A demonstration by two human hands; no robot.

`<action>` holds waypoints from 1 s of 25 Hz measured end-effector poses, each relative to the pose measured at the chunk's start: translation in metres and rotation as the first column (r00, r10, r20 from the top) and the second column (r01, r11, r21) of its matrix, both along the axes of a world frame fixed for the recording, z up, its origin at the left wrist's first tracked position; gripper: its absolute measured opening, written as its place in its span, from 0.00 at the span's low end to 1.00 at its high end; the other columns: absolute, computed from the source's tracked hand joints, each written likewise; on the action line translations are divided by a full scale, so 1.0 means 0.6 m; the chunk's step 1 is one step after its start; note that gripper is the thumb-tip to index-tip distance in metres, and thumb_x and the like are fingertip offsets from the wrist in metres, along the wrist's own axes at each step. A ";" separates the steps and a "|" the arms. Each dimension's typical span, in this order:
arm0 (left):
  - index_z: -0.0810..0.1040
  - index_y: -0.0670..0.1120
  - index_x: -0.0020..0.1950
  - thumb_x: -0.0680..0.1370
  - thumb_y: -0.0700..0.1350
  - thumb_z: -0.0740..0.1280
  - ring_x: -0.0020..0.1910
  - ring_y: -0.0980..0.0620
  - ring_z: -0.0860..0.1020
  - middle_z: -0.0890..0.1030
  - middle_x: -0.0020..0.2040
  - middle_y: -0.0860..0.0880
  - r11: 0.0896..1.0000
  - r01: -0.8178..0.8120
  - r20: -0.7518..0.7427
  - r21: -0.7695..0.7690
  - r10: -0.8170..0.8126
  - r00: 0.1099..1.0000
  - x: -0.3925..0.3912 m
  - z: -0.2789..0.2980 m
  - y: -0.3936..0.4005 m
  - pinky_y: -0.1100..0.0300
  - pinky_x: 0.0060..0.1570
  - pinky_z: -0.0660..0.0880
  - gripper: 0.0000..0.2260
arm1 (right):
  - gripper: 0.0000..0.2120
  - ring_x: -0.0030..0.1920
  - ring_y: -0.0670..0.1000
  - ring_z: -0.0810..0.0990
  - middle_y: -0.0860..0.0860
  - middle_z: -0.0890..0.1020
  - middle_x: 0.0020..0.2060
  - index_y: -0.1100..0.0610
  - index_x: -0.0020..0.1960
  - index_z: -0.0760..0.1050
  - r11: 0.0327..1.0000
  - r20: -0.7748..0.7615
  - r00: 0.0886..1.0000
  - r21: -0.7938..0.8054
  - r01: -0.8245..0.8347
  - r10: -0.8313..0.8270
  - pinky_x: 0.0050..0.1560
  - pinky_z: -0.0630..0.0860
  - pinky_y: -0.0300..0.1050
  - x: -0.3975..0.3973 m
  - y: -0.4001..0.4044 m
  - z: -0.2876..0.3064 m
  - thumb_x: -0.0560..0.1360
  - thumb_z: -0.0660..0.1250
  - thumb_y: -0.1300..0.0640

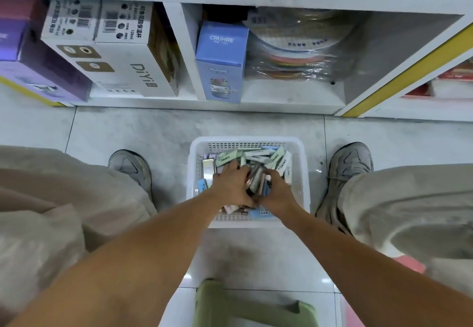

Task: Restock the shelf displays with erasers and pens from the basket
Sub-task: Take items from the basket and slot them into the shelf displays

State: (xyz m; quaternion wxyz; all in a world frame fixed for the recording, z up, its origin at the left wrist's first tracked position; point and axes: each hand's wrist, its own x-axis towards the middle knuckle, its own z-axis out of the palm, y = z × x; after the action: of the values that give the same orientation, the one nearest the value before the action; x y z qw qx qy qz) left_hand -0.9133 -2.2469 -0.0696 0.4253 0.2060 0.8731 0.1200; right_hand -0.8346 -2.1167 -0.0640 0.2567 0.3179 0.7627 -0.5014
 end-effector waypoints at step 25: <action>0.64 0.43 0.71 0.73 0.51 0.70 0.68 0.37 0.64 0.64 0.67 0.37 0.954 0.273 -0.294 -0.127 -0.299 0.908 0.000 -0.010 0.076 0.40 0.63 0.67 0.30 | 0.28 0.53 0.63 0.82 0.59 0.78 0.53 0.56 0.64 0.64 0.673 0.226 0.691 -0.163 0.722 -0.686 0.51 0.81 0.66 -0.021 -0.002 0.005 0.67 0.66 0.70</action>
State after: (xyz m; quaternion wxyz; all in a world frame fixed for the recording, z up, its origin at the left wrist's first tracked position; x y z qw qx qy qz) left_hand -0.9134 -2.2013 -0.0756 0.3040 0.3302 0.8935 -0.0136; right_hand -0.8474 -2.1181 -0.0610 0.1344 0.5901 0.4935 -0.6247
